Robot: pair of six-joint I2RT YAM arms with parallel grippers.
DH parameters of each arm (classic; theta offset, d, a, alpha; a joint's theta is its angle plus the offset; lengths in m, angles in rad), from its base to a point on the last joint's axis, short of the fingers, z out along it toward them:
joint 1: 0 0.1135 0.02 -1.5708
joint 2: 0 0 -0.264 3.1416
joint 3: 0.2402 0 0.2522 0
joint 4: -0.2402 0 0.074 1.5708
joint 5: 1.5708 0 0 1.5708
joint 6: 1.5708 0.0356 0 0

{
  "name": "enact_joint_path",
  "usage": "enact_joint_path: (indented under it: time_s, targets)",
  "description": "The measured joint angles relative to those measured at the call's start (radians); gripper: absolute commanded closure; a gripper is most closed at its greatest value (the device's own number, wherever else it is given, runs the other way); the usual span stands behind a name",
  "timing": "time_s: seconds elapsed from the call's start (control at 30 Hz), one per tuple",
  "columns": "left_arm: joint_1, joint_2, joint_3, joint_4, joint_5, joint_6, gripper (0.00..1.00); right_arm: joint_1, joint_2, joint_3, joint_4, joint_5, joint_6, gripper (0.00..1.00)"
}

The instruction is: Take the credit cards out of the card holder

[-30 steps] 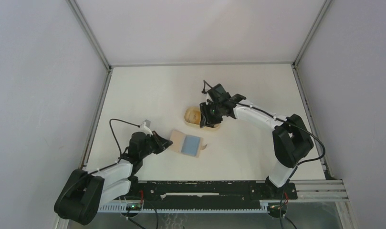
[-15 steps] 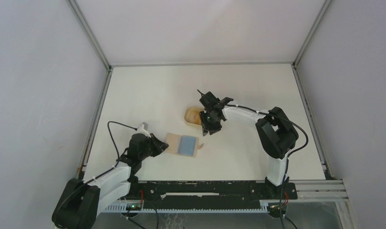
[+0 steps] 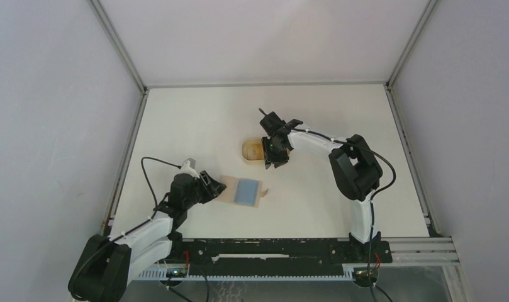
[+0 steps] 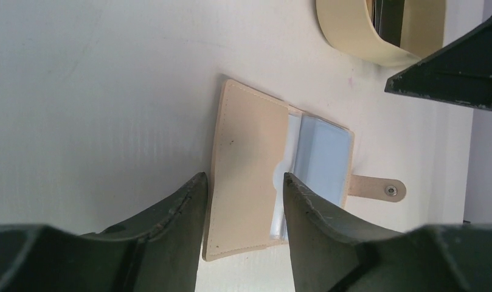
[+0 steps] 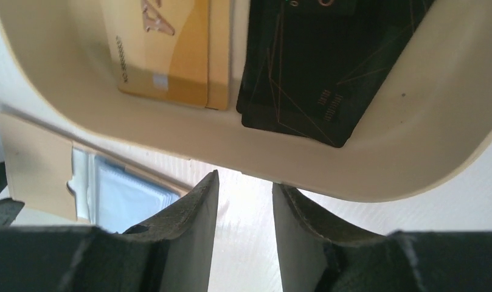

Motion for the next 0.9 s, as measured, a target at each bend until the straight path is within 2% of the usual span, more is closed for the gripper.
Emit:
enact_joint_path:
  time_s: [0.33,0.53,0.9]
  targets:
    - [-0.021,0.066,0.031,0.024,-0.010,-0.003,0.45,-0.082,0.084,0.082,0.002,-0.018,-0.003,0.54]
    - [-0.072,0.143,0.054,0.076,-0.034,-0.042,0.47,-0.105,0.127,0.159,0.007,-0.058,-0.004,0.54]
    - [-0.124,0.230,0.083,0.132,-0.082,-0.127,0.49,-0.008,0.150,0.181,0.047,-0.141,0.014,0.53]
